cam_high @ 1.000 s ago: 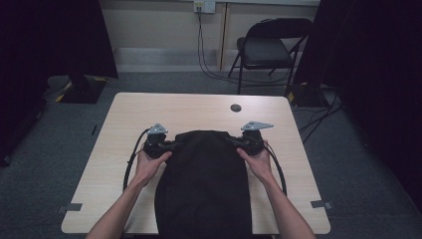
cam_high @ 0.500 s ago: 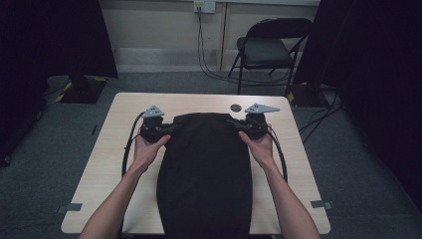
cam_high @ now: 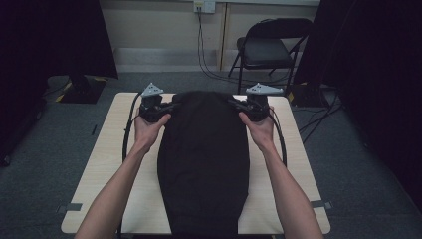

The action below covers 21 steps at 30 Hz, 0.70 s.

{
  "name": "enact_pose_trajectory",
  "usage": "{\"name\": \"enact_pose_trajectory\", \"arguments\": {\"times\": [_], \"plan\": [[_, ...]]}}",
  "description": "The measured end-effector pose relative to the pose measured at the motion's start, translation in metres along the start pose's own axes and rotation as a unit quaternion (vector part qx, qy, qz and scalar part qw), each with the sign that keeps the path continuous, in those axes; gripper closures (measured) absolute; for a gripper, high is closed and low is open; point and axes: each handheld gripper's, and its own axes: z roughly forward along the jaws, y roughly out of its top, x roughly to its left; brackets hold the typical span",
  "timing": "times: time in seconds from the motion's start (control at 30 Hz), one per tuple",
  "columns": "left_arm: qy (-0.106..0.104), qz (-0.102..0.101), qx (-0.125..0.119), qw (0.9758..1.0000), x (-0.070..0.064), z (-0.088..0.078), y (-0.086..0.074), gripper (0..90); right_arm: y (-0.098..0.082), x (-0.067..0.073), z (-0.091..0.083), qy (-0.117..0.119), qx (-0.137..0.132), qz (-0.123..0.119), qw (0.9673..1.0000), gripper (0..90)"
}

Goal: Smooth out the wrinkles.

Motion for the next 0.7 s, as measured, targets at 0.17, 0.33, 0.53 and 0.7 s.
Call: {"name": "enact_pose_trajectory", "arguments": {"times": [0.17,0.33,0.53,0.7], "plan": [[0.006,0.015,-0.014,0.9998,-0.001,-0.003,0.021,83.6,0.019,-0.003,-0.001,-0.023,-0.007,-0.013,0.9996,84.3],[0.003,0.026,-0.010,0.9996,-0.002,-0.004,0.015,83.5,0.018,-0.002,-0.002,-0.016,-0.006,-0.019,0.9997,84.3],[-0.023,0.035,0.005,0.9991,-0.010,-0.009,-0.013,83.3,-0.011,-0.001,-0.007,0.012,0.002,-0.006,0.9999,84.3],[-0.046,0.057,0.010,0.9973,-0.025,-0.027,-0.033,83.3,-0.024,0.007,-0.020,0.023,-0.002,-0.010,0.9997,84.2]]}}
